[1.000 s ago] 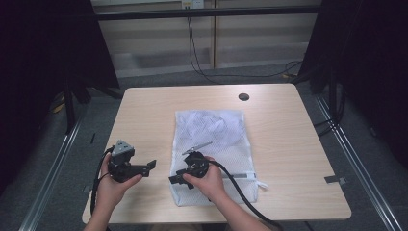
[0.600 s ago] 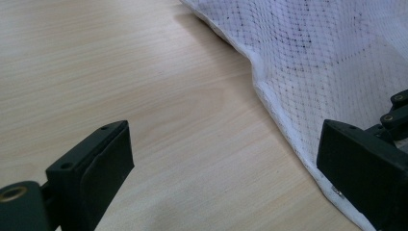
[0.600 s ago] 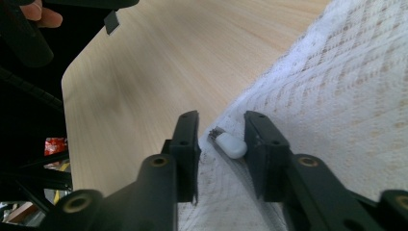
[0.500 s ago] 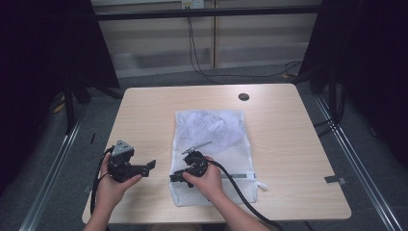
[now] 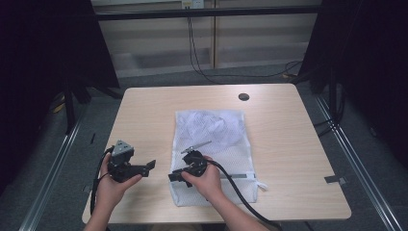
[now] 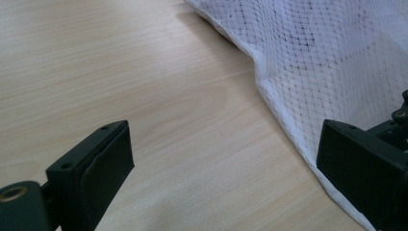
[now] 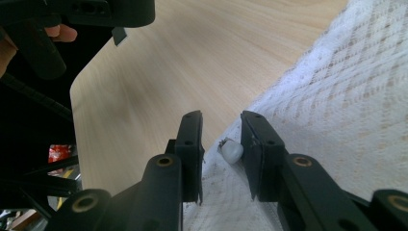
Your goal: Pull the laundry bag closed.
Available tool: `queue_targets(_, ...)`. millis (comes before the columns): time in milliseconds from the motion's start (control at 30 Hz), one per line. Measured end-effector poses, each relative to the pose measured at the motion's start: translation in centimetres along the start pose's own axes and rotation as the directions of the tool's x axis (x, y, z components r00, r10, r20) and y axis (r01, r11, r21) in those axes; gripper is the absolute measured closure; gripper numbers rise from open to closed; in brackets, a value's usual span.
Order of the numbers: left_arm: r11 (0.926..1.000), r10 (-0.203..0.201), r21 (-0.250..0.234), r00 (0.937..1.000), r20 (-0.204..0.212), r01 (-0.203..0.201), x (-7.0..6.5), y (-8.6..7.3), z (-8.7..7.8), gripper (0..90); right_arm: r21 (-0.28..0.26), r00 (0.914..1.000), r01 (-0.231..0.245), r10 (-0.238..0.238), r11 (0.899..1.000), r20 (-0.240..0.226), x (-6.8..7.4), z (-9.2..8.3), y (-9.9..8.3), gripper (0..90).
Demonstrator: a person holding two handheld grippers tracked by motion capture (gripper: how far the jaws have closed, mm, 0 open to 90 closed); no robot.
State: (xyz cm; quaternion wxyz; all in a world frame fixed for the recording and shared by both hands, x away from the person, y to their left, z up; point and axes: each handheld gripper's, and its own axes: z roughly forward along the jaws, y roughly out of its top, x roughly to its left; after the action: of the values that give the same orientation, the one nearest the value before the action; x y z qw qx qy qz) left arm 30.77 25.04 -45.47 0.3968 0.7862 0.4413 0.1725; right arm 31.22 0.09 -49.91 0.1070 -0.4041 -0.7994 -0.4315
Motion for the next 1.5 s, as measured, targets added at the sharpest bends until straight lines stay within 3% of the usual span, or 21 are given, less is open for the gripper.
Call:
queue_targets(433,1.0000,-0.001,0.002,1.0000,-0.004,0.001,0.0,0.0,0.0,5.6,0.013,1.0000,0.002,-0.002,1.000,0.002,0.0,0.4,-0.1,72.5)
queue_targets(733,1.0000,0.002,0.003,1.0000,-0.008,-0.002,0.1,0.0,0.0,5.7,0.025,1.0000,0.004,-0.004,1.000,0.004,-0.1,0.7,-0.2,78.6)
queue_targets(1033,0.9997,0.015,0.017,0.9999,-0.006,-0.015,0.1,-0.1,0.0,5.7,0.045,0.9990,-0.038,0.037,0.998,0.023,-0.3,0.9,-0.3,82.3)
queue_targets(1167,1.0000,-0.003,0.003,1.0000,-0.001,0.003,0.0,-0.1,0.1,5.9,0.049,0.9982,-0.058,0.057,0.997,0.021,-0.4,0.9,-0.2,84.2)
queue_targets(1300,0.9999,-0.014,-0.008,0.9996,0.024,0.014,-0.2,-0.1,0.0,8.0,0.052,0.9995,-0.025,0.024,0.998,0.019,-0.3,0.7,-0.2,84.9)
queue_targets(1500,0.9997,-0.001,-0.023,0.9981,0.062,0.003,-0.4,-0.1,-0.2,9.2,0.027,0.9995,-0.031,0.030,0.999,0.005,-0.2,-0.2,0.0,85.5)
